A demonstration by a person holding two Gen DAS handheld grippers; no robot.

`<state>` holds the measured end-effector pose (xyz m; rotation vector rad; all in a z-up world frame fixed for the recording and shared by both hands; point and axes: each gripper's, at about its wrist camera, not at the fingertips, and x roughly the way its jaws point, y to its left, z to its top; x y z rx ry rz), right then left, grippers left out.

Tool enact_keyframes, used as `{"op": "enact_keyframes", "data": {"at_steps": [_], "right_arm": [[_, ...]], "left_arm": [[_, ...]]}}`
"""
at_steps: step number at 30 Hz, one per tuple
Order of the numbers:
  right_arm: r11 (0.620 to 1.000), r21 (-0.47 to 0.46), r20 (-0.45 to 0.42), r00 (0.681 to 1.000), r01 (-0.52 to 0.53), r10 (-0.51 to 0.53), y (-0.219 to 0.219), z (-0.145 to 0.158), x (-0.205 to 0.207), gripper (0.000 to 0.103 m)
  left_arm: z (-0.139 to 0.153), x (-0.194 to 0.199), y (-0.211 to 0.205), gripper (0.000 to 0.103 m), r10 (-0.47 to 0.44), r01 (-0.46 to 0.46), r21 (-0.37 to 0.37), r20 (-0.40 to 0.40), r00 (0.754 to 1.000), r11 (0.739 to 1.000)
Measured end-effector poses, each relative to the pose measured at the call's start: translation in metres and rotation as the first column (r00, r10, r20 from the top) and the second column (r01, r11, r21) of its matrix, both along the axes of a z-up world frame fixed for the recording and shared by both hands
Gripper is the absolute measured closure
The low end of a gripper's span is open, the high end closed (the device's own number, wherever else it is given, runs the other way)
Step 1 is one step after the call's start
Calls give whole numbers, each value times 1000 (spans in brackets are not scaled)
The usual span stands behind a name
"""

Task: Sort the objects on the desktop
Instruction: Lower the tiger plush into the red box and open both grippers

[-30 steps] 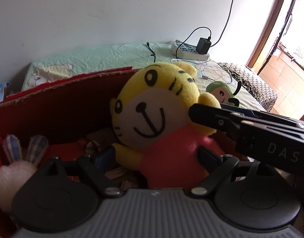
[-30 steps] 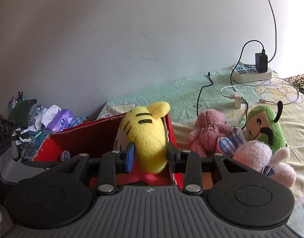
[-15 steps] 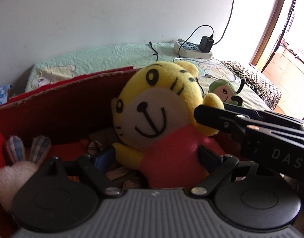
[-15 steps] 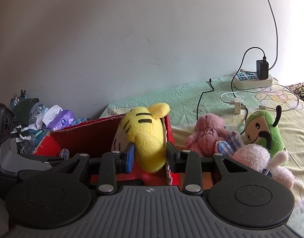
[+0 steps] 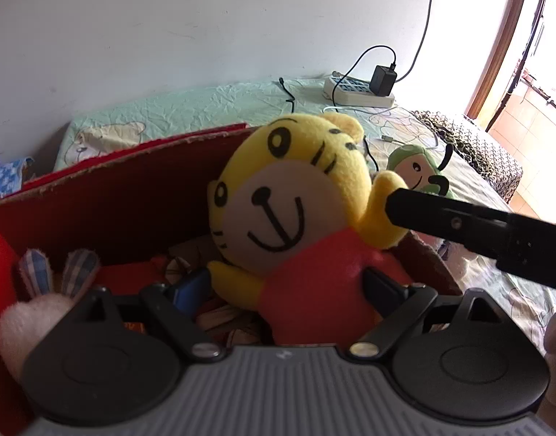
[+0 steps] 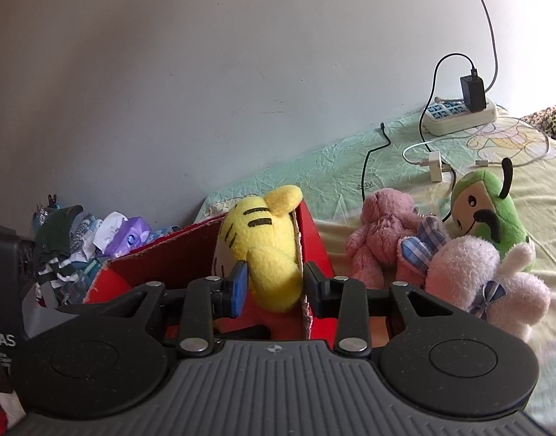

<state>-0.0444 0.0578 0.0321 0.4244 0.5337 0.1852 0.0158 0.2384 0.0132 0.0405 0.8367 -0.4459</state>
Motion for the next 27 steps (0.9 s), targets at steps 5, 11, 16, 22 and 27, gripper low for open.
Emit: {"op": "enact_keyframes", "data": {"at_steps": [5, 11, 16, 22, 27], "right_arm": [[999, -43, 47, 999, 25, -23, -2, 7, -17, 67], [998, -17, 38, 998, 58, -57, -18, 7, -29, 67], [998, -18, 29, 998, 61, -61, -22, 6, -39, 67], [999, -10, 12, 999, 54, -53, -29, 2, -44, 67], [1000, 24, -18, 1000, 10, -10, -39, -3, -42, 67]], "left_arm": [[14, -16, -13, 10, 52, -57, 84, 65, 997, 995], [22, -25, -19, 11, 110, -119, 135, 76, 991, 984], [31, -34, -21, 12, 138, -150, 159, 85, 987, 976], [38, -45, -32, 21, 161, -178, 188, 103, 982, 966], [40, -47, -39, 23, 209, -227, 200, 103, 972, 953]]}}
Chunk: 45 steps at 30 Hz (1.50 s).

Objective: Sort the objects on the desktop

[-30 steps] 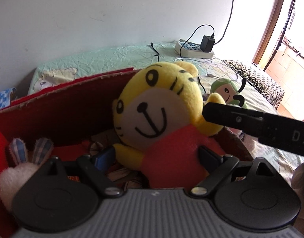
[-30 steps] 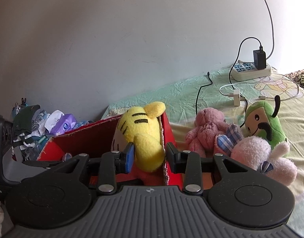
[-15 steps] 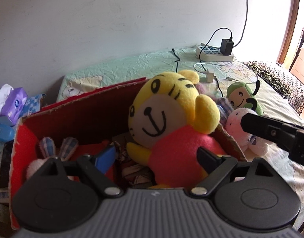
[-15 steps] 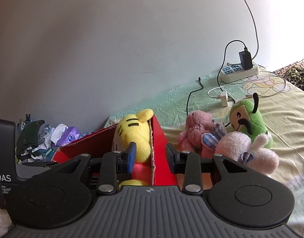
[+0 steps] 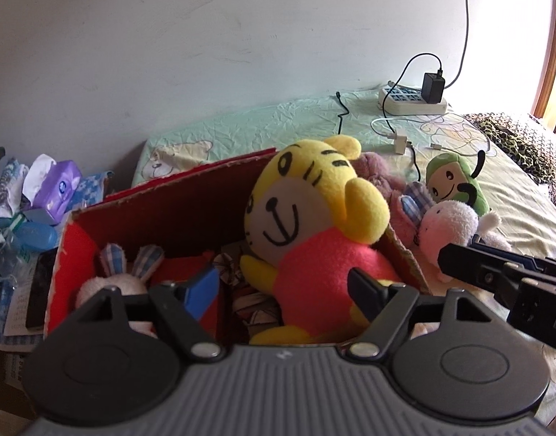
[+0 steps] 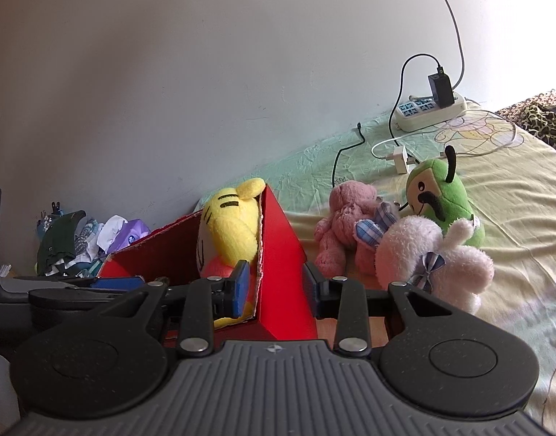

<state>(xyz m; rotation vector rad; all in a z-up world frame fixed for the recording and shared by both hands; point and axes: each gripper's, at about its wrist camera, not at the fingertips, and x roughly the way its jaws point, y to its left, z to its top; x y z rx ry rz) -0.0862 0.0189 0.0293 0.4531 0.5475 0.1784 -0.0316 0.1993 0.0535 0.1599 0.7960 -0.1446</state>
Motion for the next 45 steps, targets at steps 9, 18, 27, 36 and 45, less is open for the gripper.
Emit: {"op": "enact_keyframes", "data": {"at_steps": [9, 18, 27, 36, 45], "right_arm": [[997, 8, -20, 997, -79, 80, -34, 0, 7, 67], [996, 25, -53, 995, -85, 86, -94, -8, 8, 67], [996, 74, -111, 992, -56, 64, -166, -24, 12, 67], [988, 144, -161, 984, -59, 82, -218, -42, 32, 67], [953, 286, -161, 975, -101, 151, -248, -42, 90, 50]], "left_arm": [[20, -14, -34, 17, 65, -65, 5, 49, 997, 998], [26, -33, -103, 18, -26, 28, -13, 96, 995, 1000], [-1, -32, -170, 18, -137, 139, -98, 28, 990, 985], [-12, 9, -192, 19, -138, 130, -233, -17, 990, 964], [-37, 68, -229, 16, -195, 190, -138, -24, 980, 972]]}}
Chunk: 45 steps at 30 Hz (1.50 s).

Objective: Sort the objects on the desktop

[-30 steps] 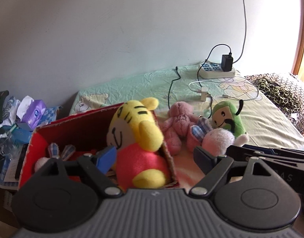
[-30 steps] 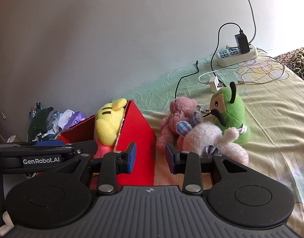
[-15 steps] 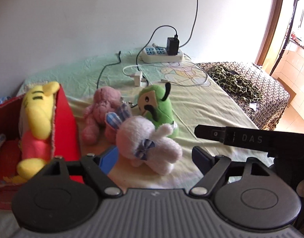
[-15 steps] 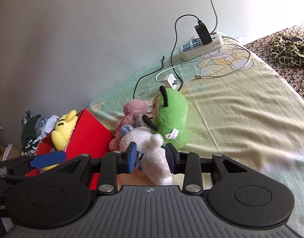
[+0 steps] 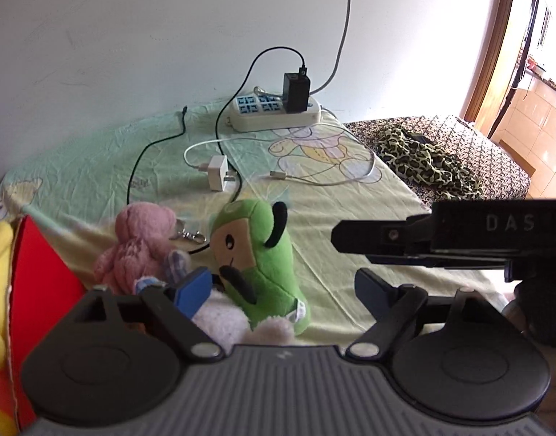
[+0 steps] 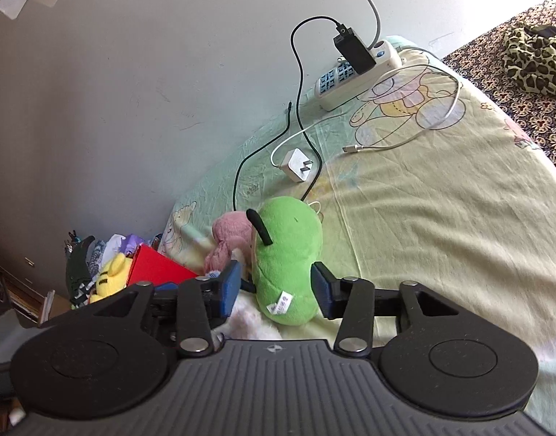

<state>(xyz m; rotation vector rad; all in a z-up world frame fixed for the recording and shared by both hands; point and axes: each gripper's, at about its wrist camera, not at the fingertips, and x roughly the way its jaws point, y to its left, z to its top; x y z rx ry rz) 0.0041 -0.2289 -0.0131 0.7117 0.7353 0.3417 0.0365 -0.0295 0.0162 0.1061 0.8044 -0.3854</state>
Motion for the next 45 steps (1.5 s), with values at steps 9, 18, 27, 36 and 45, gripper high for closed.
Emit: {"op": "enact_keyframes", "data": {"at_steps": [9, 18, 27, 36, 45], "right_arm": [[992, 109, -60, 996, -65, 72, 2, -12, 51, 41], [991, 82, -119, 986, -107, 116, 14, -34, 83, 40], [986, 123, -165, 977, -115, 134, 14, -58, 97, 42], [985, 134, -152, 980, -109, 129, 3, -49, 83, 57], [991, 102, -119, 988, -84, 96, -19, -21, 34, 57]], "left_arm": [[-30, 41, -10, 23, 8, -7, 21, -56, 998, 1000], [-50, 58, -20, 25, 32, -27, 105, -48, 998, 994], [-59, 60, -24, 29, 48, -43, 161, -25, 999, 986], [-50, 43, -38, 29, 14, -9, 128, -39, 999, 992], [-20, -4, -54, 31, -68, 68, 60, -11, 998, 996]]}}
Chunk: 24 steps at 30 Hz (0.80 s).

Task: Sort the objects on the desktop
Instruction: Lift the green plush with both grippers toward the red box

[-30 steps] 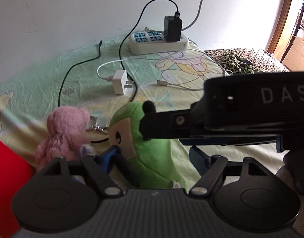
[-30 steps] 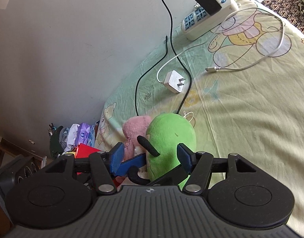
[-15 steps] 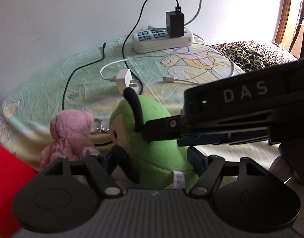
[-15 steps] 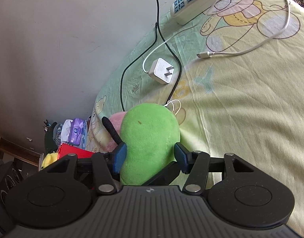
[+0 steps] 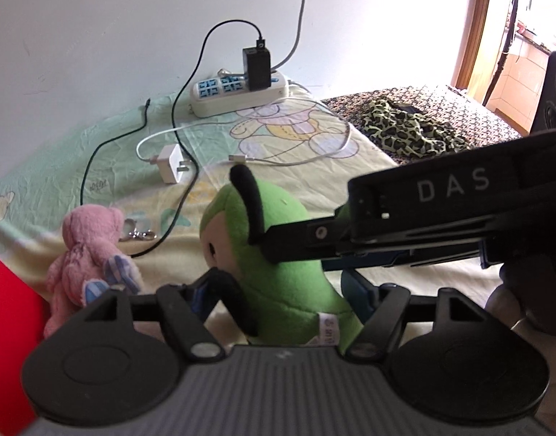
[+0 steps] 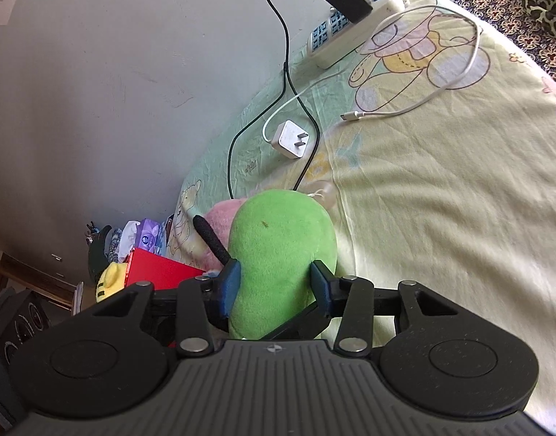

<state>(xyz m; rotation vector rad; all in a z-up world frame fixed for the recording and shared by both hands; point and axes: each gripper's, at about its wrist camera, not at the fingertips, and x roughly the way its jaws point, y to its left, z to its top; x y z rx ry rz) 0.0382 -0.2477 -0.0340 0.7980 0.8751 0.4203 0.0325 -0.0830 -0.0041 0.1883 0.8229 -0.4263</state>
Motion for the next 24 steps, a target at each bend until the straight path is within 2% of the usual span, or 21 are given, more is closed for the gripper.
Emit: {"op": "enact_keyframes", "data": {"at_steps": [4, 12, 20, 22, 24], "right_arm": [[1000, 12, -3, 1000, 23, -22, -6, 8, -25, 57], [999, -35, 60, 998, 34, -32, 12, 28, -70, 57], [995, -98, 154, 988, 10, 6, 51, 58, -101, 57], [996, -86, 168, 986, 15, 0, 63, 65, -107, 57], [999, -37, 171, 985, 13, -7, 79, 68, -112, 56]], "left_arm": [[11, -20, -1, 31, -26, 26, -27, 6, 1000, 999], [26, -63, 17, 32, -17, 19, -69, 28, 999, 997], [54, -95, 67, 32, 6, 9, -145, 97, 995, 989], [65, -100, 87, 32, 18, 4, -170, 125, 992, 985], [71, -106, 102, 32, 5, 19, -156, 153, 988, 988]]}}
